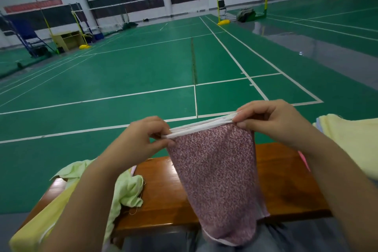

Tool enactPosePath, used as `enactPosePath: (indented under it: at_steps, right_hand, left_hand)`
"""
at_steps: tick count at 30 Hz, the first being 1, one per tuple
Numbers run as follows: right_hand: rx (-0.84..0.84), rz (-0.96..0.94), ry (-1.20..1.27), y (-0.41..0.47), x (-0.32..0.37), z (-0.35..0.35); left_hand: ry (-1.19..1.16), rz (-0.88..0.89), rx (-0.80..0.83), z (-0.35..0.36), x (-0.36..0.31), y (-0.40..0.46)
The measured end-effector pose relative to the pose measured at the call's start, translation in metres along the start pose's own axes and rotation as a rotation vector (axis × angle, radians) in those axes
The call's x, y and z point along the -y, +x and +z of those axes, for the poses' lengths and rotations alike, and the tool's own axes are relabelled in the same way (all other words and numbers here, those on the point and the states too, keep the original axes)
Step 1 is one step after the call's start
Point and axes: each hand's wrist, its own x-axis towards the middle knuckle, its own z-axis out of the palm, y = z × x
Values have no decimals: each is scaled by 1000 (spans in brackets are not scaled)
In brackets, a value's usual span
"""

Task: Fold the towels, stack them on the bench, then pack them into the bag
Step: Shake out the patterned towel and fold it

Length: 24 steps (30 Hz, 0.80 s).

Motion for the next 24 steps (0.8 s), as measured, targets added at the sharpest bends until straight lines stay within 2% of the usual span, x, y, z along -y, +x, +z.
enactPosePath:
  at_steps: [6,13,17,20,22,24]
  right_hand:
    - [-84,-146,-61,14,22,-14]
    - [-119,-72,-85,15,15,-16]
    - [-140,-154,-112,3,31,-22]
    - [-155,-184,20,-3,43,-30]
    - [-153,-144,46,3,41,-31]
    - [-129,-54,-11,17,27,-29]
  left_hand:
    - [85,53,-170,-30,-18,14]
    - [-74,19,-240,-16,-20,19]
    - [-4,136,-291,-21,-37,10]
    - [-304,133,-326,-25,-50,5]
    - [-526,18,-333,-17,-48,11]
    - [-632,-163,-319,-2,-37,26]
